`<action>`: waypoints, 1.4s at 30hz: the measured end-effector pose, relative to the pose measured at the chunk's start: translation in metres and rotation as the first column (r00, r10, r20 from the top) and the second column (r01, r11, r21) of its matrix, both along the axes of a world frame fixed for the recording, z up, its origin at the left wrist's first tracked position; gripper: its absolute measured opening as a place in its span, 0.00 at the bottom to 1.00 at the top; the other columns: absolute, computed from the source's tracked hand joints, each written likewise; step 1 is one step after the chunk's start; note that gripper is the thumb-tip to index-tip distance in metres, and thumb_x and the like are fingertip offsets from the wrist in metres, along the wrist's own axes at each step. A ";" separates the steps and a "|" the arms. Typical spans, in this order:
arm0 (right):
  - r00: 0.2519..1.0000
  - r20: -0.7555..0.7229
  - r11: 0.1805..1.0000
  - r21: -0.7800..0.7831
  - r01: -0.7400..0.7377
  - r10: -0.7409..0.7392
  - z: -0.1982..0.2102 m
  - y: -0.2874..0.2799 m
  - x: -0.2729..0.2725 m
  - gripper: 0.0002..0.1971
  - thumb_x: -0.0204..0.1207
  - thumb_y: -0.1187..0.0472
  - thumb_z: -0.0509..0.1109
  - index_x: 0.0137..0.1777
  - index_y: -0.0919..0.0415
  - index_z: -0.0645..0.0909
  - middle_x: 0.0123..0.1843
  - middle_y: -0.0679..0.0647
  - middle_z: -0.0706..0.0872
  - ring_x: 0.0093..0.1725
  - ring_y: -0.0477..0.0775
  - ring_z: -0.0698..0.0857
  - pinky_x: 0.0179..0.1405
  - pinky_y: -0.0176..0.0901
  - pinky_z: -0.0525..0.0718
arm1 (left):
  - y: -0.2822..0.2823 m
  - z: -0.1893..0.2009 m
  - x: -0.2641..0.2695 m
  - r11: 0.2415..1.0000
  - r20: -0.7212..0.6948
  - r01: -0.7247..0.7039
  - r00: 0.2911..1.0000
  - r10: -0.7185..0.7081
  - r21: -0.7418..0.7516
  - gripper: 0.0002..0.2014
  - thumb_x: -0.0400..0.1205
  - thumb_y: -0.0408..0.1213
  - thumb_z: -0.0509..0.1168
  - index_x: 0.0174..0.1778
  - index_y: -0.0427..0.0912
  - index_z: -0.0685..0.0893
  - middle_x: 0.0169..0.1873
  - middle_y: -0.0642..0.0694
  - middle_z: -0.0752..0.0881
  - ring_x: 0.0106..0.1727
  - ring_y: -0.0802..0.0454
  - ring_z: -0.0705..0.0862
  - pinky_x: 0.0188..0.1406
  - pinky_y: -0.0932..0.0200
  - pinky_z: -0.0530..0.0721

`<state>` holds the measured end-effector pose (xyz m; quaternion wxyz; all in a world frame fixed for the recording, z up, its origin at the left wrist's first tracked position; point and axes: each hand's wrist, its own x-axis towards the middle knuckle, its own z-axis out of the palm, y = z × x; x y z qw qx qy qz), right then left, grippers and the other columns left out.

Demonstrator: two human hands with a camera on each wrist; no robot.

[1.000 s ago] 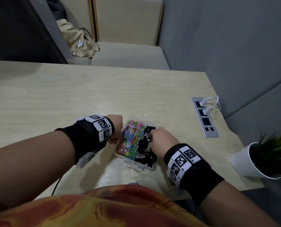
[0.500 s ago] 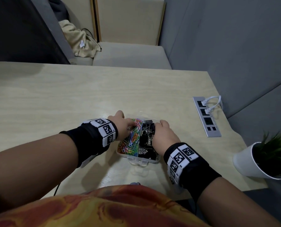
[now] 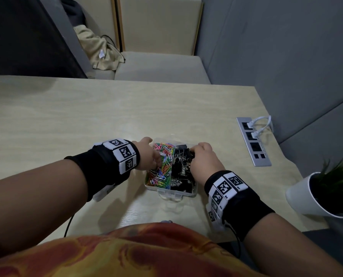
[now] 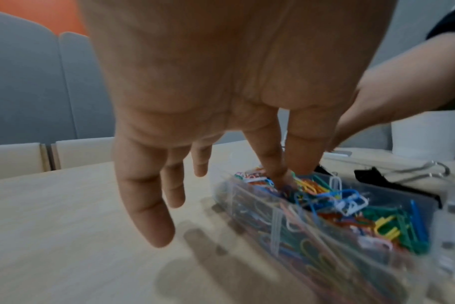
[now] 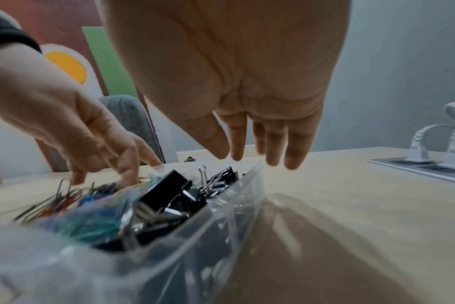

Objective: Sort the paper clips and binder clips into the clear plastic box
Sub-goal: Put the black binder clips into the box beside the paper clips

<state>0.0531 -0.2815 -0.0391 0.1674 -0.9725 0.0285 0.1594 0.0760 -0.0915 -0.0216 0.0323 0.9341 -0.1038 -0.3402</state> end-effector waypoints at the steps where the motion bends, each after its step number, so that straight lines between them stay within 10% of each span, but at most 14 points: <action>1: 0.999 0.050 1.000 -0.013 0.008 -0.008 -0.001 0.000 -0.002 0.22 0.76 0.68 0.58 0.69 0.56 0.73 0.74 0.52 0.66 0.67 0.58 0.74 0.62 0.51 0.78 | -0.001 -0.002 0.000 1.000 0.018 -0.008 1.000 0.008 0.002 0.15 0.82 0.49 0.59 0.62 0.71 0.80 0.82 0.48 0.52 0.71 0.43 0.75 0.70 0.53 0.75; 8: 0.997 0.052 0.994 -0.095 0.060 -0.055 -0.004 0.010 -0.026 0.19 0.77 0.64 0.63 0.68 0.60 0.68 0.66 0.59 0.68 0.61 0.64 0.75 0.53 0.51 0.77 | 0.017 -0.007 -0.002 0.952 0.172 -0.163 0.962 0.212 -0.259 0.09 0.78 0.43 0.66 0.53 0.58 0.82 0.70 0.44 0.71 0.62 0.44 0.80 0.61 0.54 0.78; 13: 0.994 -0.030 0.992 -0.072 0.106 -0.108 -0.010 0.009 -0.026 0.19 0.76 0.70 0.59 0.67 0.64 0.69 0.67 0.61 0.69 0.60 0.64 0.81 0.47 0.46 0.74 | 0.029 -0.023 -0.019 0.955 0.031 -0.245 0.967 0.253 -0.165 0.22 0.71 0.54 0.74 0.52 0.49 0.72 0.53 0.48 0.86 0.52 0.46 0.85 0.55 0.51 0.83; 37: 0.994 0.060 0.995 -0.039 -0.087 0.089 -0.019 -0.007 -0.035 0.23 0.83 0.56 0.60 0.75 0.64 0.66 0.72 0.60 0.67 0.66 0.63 0.75 0.61 0.53 0.77 | 0.017 -0.029 -0.036 0.932 0.183 -0.316 0.920 0.346 -0.175 0.17 0.80 0.52 0.65 0.59 0.45 0.76 0.51 0.45 0.87 0.52 0.44 0.83 0.46 0.55 0.78; 42: 0.991 -0.012 0.991 -0.001 -0.134 0.134 -0.014 -0.013 -0.033 0.24 0.83 0.54 0.59 0.75 0.65 0.65 0.75 0.60 0.65 0.67 0.65 0.76 0.64 0.53 0.76 | 0.023 -0.009 -0.060 0.977 0.120 -0.206 0.973 0.199 0.048 0.13 0.83 0.40 0.58 0.59 0.42 0.82 0.55 0.41 0.86 0.57 0.41 0.83 0.52 0.55 0.78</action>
